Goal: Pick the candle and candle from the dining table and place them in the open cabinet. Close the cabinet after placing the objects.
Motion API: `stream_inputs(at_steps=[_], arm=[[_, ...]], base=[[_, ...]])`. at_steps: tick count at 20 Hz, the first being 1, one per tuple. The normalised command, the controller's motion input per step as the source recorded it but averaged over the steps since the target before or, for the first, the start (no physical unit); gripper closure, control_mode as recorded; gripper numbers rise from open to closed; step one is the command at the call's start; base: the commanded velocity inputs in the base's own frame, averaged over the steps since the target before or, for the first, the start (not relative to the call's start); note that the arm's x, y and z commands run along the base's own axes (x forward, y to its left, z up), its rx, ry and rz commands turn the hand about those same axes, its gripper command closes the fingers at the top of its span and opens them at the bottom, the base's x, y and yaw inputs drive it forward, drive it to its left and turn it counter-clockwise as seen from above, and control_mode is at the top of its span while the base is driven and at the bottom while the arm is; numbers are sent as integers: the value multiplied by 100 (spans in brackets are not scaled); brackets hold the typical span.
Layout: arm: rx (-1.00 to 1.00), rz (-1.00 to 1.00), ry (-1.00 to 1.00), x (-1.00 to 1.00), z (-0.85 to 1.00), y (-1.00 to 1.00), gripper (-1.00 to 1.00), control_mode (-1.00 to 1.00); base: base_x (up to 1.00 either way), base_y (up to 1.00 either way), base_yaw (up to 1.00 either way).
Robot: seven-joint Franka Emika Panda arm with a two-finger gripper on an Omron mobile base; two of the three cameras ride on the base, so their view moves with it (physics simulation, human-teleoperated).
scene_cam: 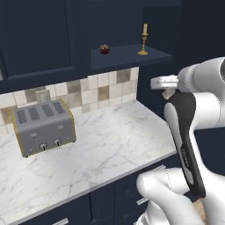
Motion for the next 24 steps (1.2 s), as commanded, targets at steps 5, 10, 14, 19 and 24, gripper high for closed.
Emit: stream_inputs(at_steps=[5,10,14,19,24], arm=[[0,2,0,51,4,0,100,-100],[0,1,0,54,7,0,100,-100],[0,0,0,48,13,5,100,-100],[0,0,0,38,12,14,100,-100],[0,1,-4,21,10,2,100,-100]], base=[[0,0,0],[0,0,0],[0,0,0],[0,0,0],[0,0,0]])
